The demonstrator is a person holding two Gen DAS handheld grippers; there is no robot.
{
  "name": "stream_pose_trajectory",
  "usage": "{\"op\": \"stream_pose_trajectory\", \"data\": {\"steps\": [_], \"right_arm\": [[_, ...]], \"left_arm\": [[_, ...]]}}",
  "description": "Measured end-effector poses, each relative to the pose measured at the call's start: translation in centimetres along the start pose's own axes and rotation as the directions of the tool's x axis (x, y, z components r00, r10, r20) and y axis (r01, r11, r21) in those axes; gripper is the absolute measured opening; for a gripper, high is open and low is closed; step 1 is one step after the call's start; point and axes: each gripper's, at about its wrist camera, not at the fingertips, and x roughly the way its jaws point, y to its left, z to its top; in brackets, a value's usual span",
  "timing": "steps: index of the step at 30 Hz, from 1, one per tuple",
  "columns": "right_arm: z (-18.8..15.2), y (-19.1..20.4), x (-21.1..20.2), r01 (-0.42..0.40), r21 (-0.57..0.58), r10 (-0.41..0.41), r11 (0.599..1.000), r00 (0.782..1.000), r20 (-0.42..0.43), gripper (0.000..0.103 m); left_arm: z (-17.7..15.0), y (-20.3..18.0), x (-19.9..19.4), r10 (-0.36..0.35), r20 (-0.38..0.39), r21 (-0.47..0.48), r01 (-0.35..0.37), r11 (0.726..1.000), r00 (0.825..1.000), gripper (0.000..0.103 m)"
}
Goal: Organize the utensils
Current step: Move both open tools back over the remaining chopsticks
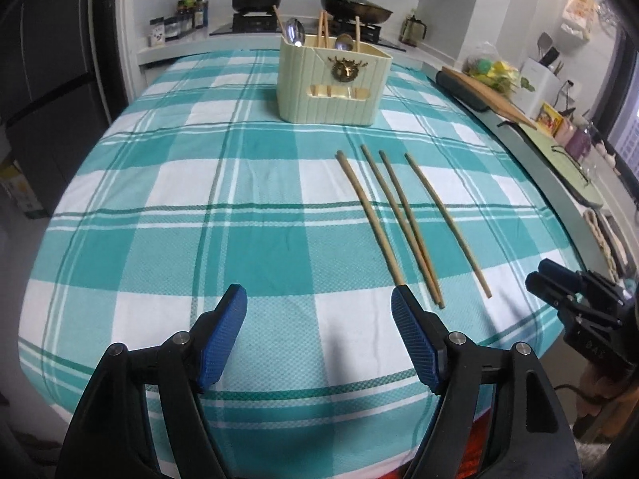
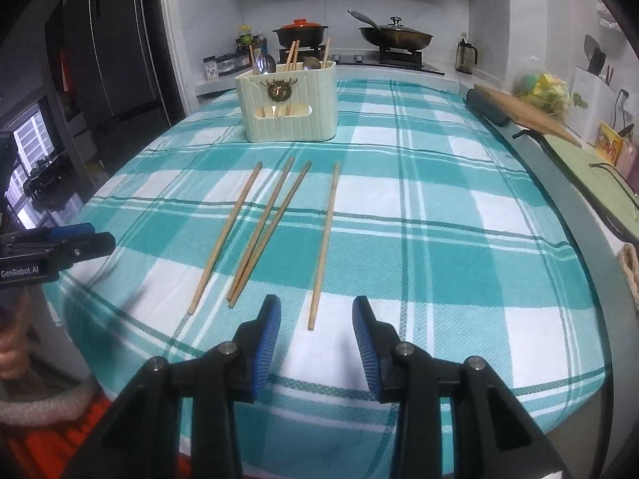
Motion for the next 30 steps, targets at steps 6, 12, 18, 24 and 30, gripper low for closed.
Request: {"op": "stream_pose_trajectory", "data": {"steps": [6,12,18,24,30], "right_arm": [[1.1,0.8,-0.1,-0.011,-0.013,0.012,1.0,0.999,0.041,0.038],[0.7,0.8,0.9,-0.02,0.001,0.02,1.0,1.0,0.02,0.038],[0.5,-0.2,1.1,-0.003,0.025,0.002,1.0,1.0,0.01,0.038],[0.6,-1.0,1.7,-0.006,0.051,0.006,0.999,1.0,-0.007,0.038],[0.9,-1.3,2.4,0.008,0.047,-0.007,0.999,1.0,-0.027,0.038]], "left_arm": [[-0.4,0.2,0.5,0.025,-0.018,-0.016,-0.026,1.0,1.0,0.077],[-0.8,0.5,1.3,0.03,-0.049,-0.035,-0.032,0.999,0.998,0.077],[-0.9,-0.1,2.2,0.027,-0.066,-0.023,-0.029,0.999,0.997,0.077],[-0.5,-0.3,2.9,0.032,-0.07,-0.005,-0.032,0.999,0.997,0.077],[1.8,-0.8,3.9,-0.017,-0.06,-0.003,0.017,1.0,0.998,0.077]]}}
